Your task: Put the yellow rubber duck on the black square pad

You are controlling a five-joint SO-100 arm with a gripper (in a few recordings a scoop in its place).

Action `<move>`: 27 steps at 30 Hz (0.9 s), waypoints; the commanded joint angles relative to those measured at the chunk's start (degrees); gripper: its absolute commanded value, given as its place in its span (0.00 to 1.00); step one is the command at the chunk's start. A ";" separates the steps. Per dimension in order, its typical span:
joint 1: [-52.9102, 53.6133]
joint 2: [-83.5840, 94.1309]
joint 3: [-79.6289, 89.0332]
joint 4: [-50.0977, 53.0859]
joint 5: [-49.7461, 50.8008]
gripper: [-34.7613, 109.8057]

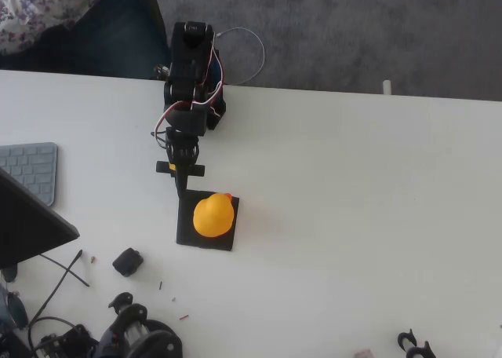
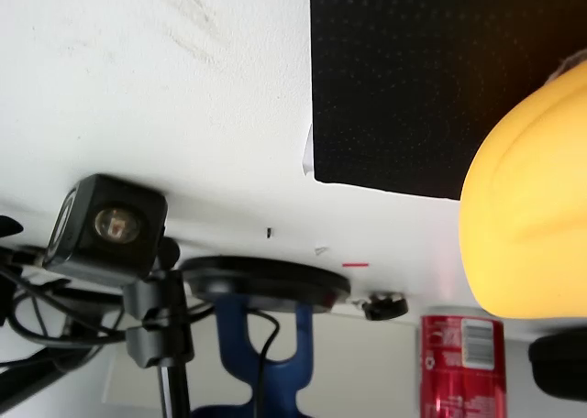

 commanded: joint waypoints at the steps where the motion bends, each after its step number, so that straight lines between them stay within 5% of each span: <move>1: 0.18 1.32 0.26 0.00 -0.35 0.35; 27: 1.41 1.32 0.79 0.53 4.83 0.35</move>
